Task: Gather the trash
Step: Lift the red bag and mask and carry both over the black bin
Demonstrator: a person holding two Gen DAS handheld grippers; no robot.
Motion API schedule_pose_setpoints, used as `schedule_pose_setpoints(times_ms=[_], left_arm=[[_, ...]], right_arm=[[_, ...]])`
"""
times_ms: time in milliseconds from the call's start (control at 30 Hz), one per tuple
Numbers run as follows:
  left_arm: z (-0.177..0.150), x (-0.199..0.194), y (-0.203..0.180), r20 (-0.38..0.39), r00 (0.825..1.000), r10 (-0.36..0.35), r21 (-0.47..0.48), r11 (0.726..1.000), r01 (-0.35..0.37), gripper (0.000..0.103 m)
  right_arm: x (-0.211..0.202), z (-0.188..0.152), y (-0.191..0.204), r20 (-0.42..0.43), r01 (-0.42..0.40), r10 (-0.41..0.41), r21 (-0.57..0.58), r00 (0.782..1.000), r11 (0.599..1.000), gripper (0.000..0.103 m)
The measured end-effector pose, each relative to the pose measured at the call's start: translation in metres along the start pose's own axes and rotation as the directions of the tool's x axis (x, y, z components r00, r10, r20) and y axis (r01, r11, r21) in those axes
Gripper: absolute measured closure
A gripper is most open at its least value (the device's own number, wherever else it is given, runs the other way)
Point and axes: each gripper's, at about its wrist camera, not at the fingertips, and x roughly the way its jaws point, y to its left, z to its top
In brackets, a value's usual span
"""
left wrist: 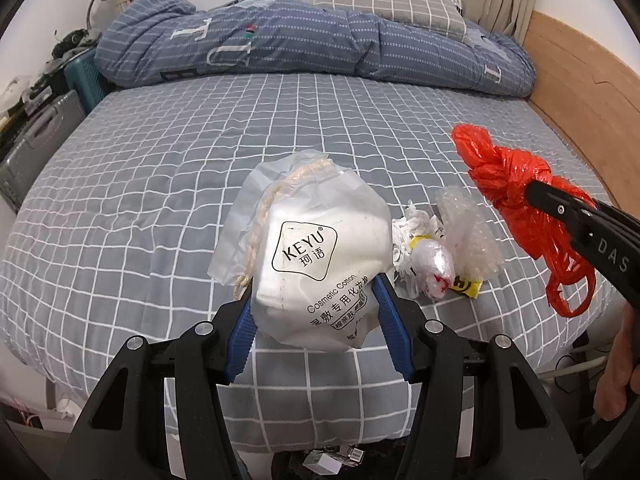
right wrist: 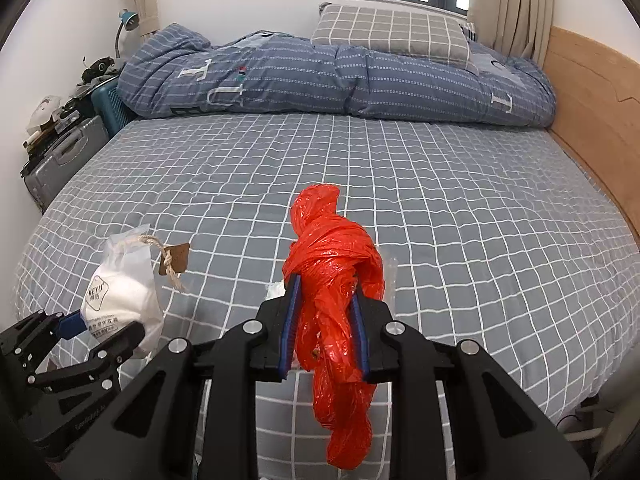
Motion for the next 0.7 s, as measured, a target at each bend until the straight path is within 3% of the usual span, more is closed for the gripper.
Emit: schedule_pose_setpoints(times_ms=[700], left_arm=[[-0.045, -0.04, 0.004, 0.001, 1.0, -0.01, -0.011, 1.0, 0.01, 0.048]], right_arm=[[-0.047, -0.06, 0.014, -0.013, -0.019, 0.019, 0.019, 1.0, 1.0, 0.08]])
